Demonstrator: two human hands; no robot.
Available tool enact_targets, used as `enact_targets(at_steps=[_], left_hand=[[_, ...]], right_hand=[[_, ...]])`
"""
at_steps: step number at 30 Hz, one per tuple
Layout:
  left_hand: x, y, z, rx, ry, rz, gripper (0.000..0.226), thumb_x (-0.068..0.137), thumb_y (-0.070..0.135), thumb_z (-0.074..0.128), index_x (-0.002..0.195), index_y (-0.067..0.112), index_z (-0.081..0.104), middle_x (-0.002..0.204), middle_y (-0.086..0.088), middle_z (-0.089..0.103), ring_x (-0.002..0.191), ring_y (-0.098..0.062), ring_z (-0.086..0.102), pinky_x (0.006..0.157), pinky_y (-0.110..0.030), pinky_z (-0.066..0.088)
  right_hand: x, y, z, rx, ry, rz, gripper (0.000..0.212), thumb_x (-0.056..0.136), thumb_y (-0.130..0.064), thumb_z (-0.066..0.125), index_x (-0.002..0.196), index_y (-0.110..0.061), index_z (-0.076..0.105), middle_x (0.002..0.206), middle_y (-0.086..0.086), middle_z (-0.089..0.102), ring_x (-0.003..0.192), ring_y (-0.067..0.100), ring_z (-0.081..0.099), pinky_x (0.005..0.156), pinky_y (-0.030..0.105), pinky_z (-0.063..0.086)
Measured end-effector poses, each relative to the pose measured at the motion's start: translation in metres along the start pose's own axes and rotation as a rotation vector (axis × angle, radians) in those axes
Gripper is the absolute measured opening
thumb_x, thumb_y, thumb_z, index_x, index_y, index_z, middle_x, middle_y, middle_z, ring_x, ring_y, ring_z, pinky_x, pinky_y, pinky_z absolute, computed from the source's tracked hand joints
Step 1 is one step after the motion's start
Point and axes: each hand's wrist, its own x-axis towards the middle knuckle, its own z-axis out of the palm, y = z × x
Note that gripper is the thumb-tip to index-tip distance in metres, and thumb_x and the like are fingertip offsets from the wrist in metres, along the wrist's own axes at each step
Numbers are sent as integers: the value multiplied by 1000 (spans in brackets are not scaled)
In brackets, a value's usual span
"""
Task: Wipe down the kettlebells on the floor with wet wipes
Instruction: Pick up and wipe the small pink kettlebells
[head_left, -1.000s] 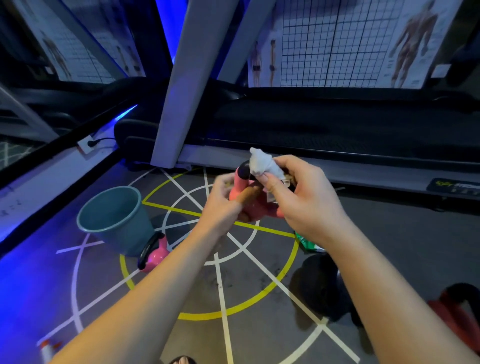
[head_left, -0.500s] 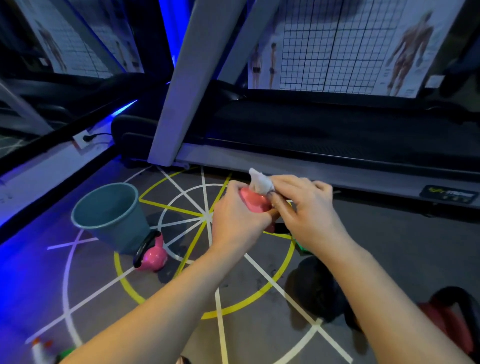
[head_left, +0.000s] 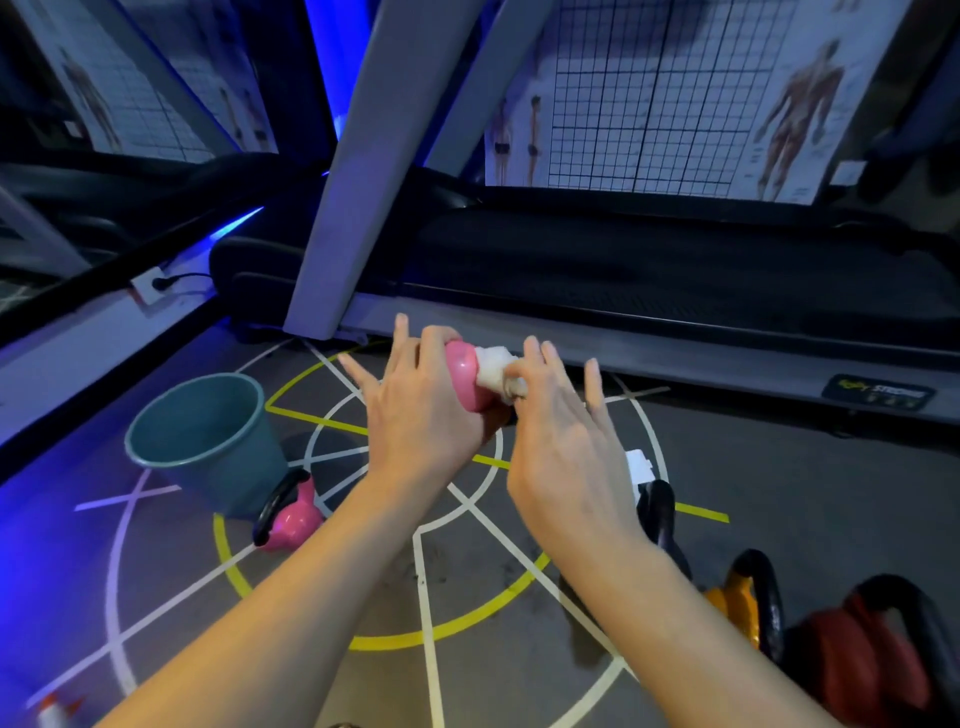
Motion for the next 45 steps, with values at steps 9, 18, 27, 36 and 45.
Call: enact_targets(at_steps=[9, 18, 27, 36, 45], left_hand=[[-2, 6, -4, -220, 109, -69, 77, 60, 38, 91, 122, 25, 49, 113, 7, 51, 107, -25, 53, 110, -58, 39], [-3, 4, -2, -177, 88, -75, 78, 61, 38, 91, 124, 23, 48, 113, 8, 47, 97, -15, 41, 112, -59, 37], [-4, 5, -5, -214, 64, -124, 73, 60, 38, 88, 120, 27, 47, 111, 8, 51, 101, -23, 51, 109, -55, 41], [-2, 3, -6, -179, 39, -136, 75, 59, 41, 89, 120, 26, 48, 113, 5, 54, 108, -28, 56, 110, -54, 40], [-2, -3, -4, -157, -46, -120, 76, 64, 45, 90, 123, 23, 47, 116, 1, 57, 116, -32, 58, 113, -57, 37]], right_hand=[[8, 27, -2, 2, 367, -105, 40, 93, 13, 56, 131, 2, 65, 136, 19, 63, 130, 28, 60, 121, 54, 30], [6, 34, -6, 87, 275, 46, 53, 92, 13, 55, 140, -9, 61, 139, 11, 63, 134, 39, 51, 115, 57, 31], [13, 40, -8, 124, 269, 1, 50, 91, 13, 55, 137, -5, 62, 139, 12, 63, 131, 27, 58, 123, 49, 21], [18, 39, -6, 241, 288, -28, 45, 93, 12, 54, 133, -3, 65, 110, 16, 76, 102, 5, 17, 122, 52, 26], [13, 18, 11, 322, 160, -227, 41, 97, 3, 52, 136, -5, 63, 138, 12, 64, 133, 22, 57, 127, 44, 21]])
